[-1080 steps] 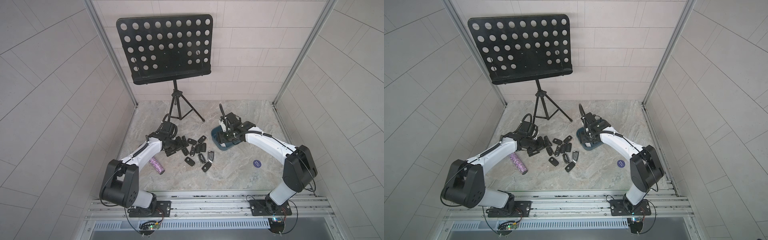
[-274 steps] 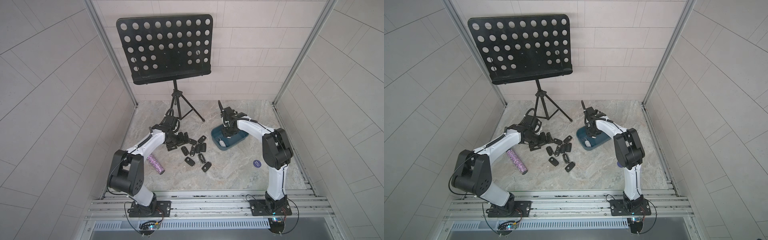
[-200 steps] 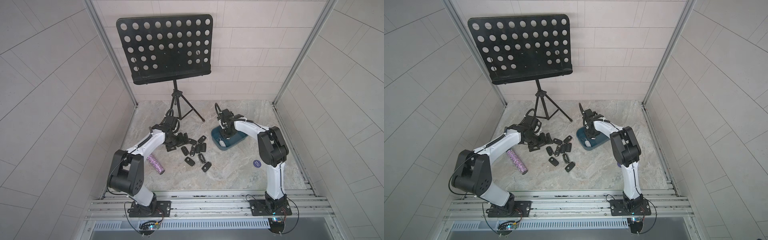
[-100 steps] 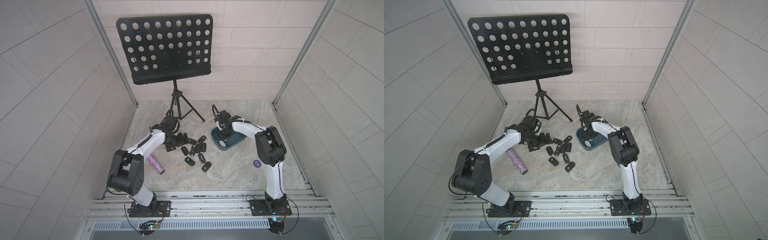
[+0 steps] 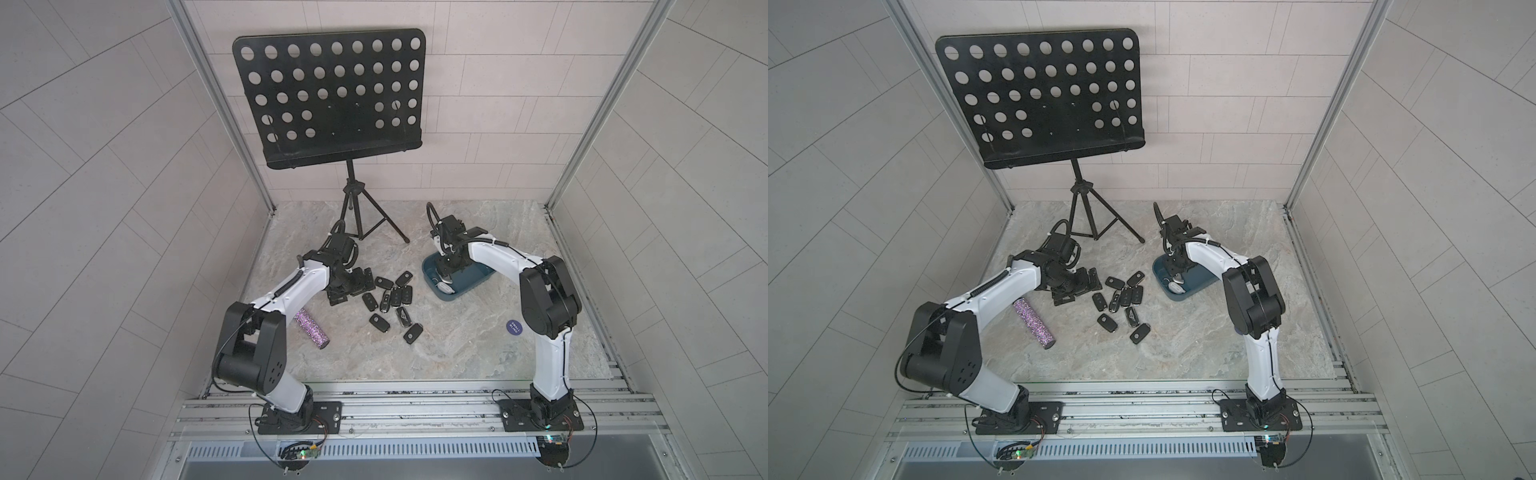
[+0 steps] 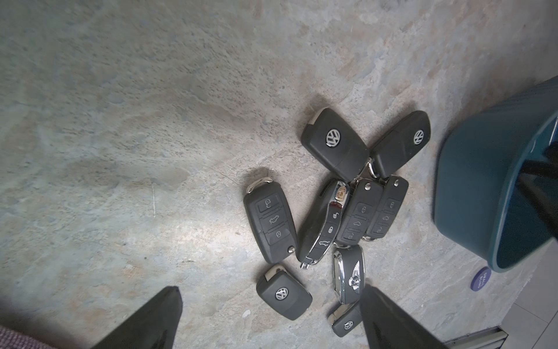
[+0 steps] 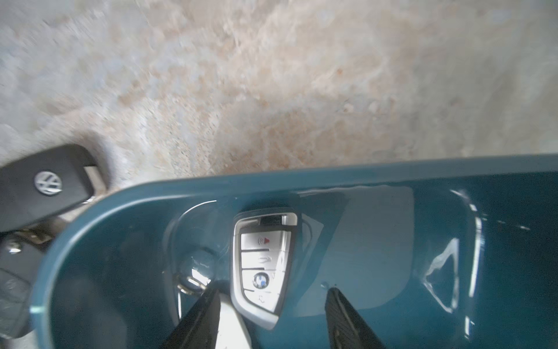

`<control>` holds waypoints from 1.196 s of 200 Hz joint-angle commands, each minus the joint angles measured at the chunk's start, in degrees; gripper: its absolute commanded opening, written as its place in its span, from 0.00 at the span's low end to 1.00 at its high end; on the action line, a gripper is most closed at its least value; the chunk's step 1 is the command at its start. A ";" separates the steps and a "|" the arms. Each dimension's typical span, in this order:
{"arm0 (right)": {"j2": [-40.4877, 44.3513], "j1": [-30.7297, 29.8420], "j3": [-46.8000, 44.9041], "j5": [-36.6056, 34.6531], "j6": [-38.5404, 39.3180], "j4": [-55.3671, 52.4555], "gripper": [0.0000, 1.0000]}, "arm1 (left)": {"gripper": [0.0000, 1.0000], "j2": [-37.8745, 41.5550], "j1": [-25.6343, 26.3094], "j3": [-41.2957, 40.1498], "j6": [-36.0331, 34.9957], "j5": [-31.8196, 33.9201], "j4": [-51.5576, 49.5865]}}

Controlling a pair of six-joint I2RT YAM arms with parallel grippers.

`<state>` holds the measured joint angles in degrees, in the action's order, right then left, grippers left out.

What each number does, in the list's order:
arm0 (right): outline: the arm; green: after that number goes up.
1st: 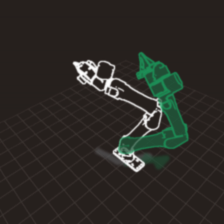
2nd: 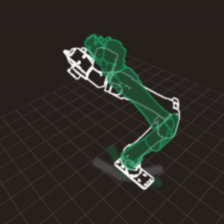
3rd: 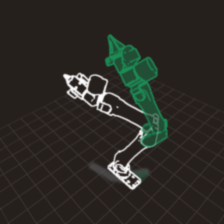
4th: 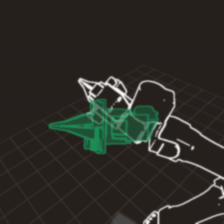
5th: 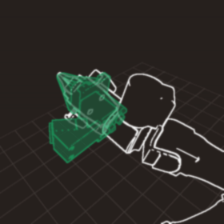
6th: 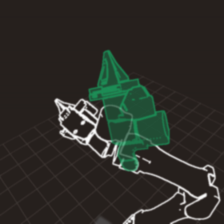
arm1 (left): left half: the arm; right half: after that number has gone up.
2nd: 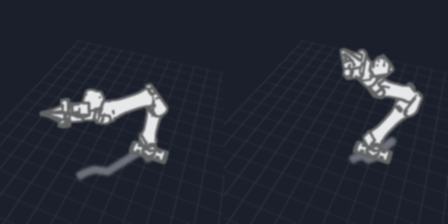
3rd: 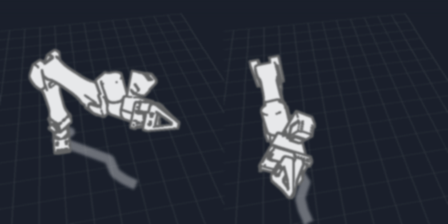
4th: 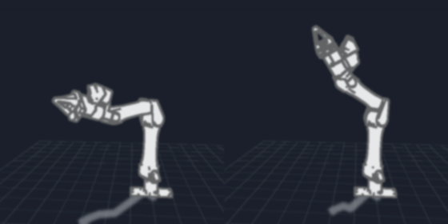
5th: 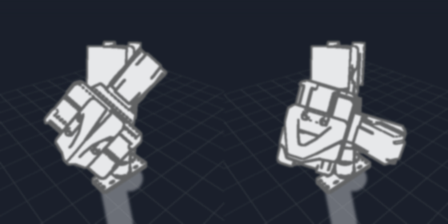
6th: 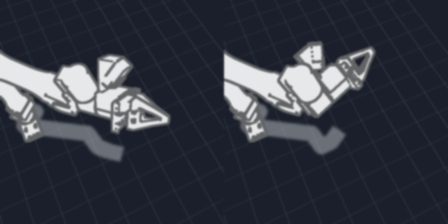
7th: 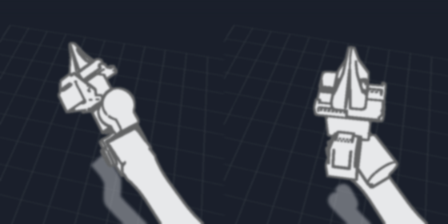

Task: Place the car key into the storage box
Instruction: Place the car key in the storage box, then pick up the car key from the center of the board.

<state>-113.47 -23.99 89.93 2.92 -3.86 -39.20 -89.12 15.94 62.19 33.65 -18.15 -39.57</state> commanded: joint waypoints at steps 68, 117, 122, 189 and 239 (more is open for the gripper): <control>20.76 0.06 -13.31 13.54 -10.39 4.12 0.93 | 0.98 -1.74 3.31 2.76 7.54 10.20 -7.26; 29.02 -0.09 -22.36 21.30 -13.30 6.21 1.00 | 0.98 -7.09 6.37 5.82 13.62 12.80 -8.35; 29.79 -0.04 -23.36 21.70 -13.68 6.58 1.00 | 0.98 -7.91 6.51 6.15 14.16 12.56 -8.32; 34.15 -0.35 -30.03 24.37 -16.63 7.82 1.00 | 0.91 -15.33 7.94 7.97 18.25 12.53 -6.06; 36.22 -0.32 -30.50 23.36 -15.77 6.18 1.00 | 0.90 -18.11 9.16 10.12 18.40 13.83 -4.20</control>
<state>-79.31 -24.01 59.37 26.57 -19.77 -32.03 -106.13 24.38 69.95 50.92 -6.57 -43.99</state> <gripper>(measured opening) 0.996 0.901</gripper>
